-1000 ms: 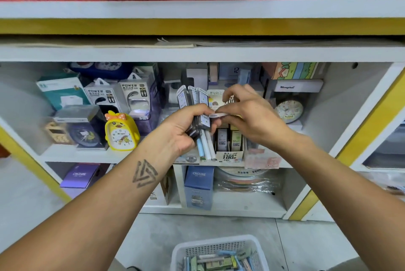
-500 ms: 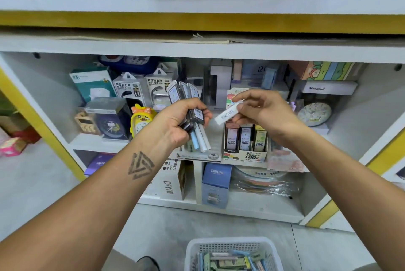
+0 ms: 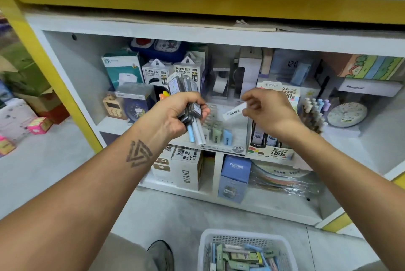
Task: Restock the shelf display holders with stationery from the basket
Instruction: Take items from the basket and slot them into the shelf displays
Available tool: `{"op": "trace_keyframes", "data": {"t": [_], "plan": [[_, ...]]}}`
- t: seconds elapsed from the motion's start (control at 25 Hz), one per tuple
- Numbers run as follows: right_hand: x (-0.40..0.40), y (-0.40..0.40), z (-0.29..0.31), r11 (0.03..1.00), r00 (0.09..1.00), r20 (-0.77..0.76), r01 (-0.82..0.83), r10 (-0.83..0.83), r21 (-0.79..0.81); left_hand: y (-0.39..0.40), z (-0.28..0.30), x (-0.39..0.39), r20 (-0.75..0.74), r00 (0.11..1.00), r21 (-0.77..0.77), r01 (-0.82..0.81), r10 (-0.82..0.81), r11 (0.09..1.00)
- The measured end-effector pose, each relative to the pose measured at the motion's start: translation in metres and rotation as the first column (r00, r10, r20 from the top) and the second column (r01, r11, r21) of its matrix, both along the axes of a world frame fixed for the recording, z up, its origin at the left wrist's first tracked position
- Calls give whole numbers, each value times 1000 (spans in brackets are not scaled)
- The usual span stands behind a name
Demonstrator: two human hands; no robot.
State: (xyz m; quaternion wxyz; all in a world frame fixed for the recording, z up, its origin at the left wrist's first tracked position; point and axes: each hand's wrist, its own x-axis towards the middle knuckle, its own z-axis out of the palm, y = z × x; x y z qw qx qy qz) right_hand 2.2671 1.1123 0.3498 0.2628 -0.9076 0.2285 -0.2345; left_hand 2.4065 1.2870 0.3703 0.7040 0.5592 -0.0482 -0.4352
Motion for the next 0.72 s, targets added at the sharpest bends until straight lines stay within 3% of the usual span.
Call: {"op": "trace_keyframes", "data": {"t": [0.08, 0.2, 0.32, 0.44, 0.6, 0.72], "plan": [[7, 1, -4, 999, 997, 66, 33, -32, -13, 7, 0, 6, -10, 1000, -8, -1, 1, 1000], [23, -2, -9, 981, 988, 143, 82, -58, -173, 12, -1, 12, -19, 1000, -39, -11, 10, 999], [51, -8, -17, 960, 997, 55, 60, -47, -273, 12, -2, 12, -21, 1000, -42, 17, -18, 999], [79, -13, -22, 960, 999, 1, 39, -41, -278, 12, -2, 17, -12, 999, -20, 35, -35, 999], [95, -20, -26, 960, 996, 62, 83, -68, -269, 11, -4, 20, -37, 999, -19, 29, -30, 999], [104, -19, -28, 970, 999, -5, 42, -45, -240, 11, -4, 22, -45, 999, -23, 12, -13, 1000]]}}
